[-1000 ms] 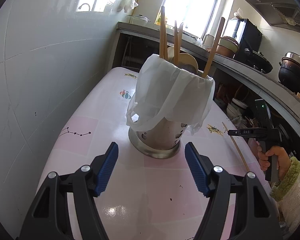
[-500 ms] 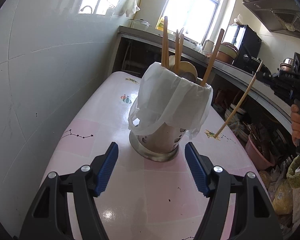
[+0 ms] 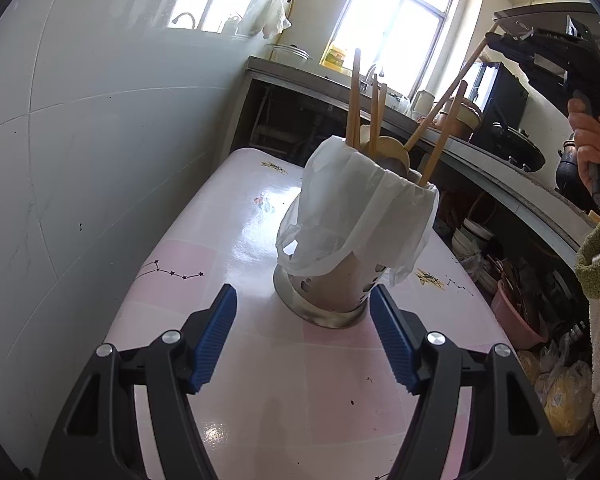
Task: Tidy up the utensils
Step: 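Lift the chopstick with the right gripper and lower it into the holder, then open the right gripper and pull both grippers back from the holder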
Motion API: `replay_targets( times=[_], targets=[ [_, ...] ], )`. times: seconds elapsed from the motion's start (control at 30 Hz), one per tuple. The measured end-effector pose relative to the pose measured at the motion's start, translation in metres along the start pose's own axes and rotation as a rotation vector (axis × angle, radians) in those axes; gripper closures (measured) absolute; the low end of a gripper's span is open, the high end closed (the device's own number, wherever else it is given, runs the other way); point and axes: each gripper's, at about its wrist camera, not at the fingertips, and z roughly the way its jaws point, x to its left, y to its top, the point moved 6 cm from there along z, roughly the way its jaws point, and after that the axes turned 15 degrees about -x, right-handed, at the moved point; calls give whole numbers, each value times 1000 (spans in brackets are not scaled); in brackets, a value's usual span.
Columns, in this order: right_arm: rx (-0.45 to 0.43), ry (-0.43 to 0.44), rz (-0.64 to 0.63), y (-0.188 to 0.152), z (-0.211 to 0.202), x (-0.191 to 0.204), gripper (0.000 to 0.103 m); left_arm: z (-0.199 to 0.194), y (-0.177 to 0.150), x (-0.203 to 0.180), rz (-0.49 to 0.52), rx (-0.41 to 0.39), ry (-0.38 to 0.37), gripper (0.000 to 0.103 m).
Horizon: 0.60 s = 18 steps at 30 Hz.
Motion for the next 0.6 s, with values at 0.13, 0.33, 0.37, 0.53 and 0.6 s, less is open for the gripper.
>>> replay_targets(
  times=[0.13,0.33,0.37,0.53,0.6],
  targets=[
    [54,21,11,-20,15,7,99,-2,1,3,-3,-3,1,36],
    [130,12,26,-50,29,4,99,-4,1,6,-11,-6,2,36],
    [143,11,28,-54,31,4,99,-4,1,6,-14,-7,1,36],
    [201,5,32,-76,40,3,99,-4,0,7,-18,-5,1,36],
    [230,1,33,-87,42,3,99,-4,0,7,-18,-7,2,36]
  ],
)
